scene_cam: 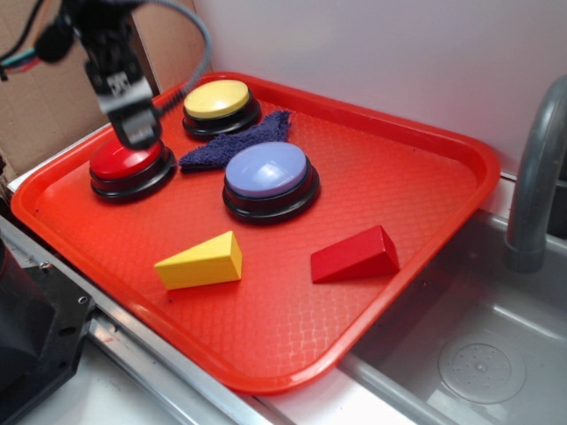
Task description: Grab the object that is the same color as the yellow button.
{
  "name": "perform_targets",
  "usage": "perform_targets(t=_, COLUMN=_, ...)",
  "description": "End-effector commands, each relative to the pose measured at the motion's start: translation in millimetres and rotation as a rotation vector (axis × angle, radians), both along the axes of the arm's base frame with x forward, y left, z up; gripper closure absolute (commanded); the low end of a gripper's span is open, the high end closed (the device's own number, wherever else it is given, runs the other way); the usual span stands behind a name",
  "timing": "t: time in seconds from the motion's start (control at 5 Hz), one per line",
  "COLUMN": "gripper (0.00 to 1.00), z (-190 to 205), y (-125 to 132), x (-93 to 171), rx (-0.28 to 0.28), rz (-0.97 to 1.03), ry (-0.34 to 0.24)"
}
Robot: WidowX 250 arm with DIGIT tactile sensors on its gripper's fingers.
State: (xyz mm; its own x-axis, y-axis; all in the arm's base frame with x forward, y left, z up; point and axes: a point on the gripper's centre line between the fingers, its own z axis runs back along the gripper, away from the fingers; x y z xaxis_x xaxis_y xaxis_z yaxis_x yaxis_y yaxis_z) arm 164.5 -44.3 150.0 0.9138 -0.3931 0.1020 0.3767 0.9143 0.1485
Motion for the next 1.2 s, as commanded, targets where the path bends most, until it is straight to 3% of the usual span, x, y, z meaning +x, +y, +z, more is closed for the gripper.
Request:
perform_targets(t=0.0, gripper=0.00, z=-53, y=-15, x=2, rx=0.051, rz=-0.078, ry=0.007)
perform_targets(t=0.4, gripper=0.00, z=-97, y=-24, x=-1, rx=0.026, rz=-0.166, ry=0.044)
perform_targets(t=0.8, gripper=0.00, z=-120, y=-21, x=0, rx=0.053, rz=-0.148, ry=0.088)
perform_targets(t=1.0, gripper=0.38, z=-126, y=-20, x=1, rx=0.038, rz=-0.137, ry=0.092)
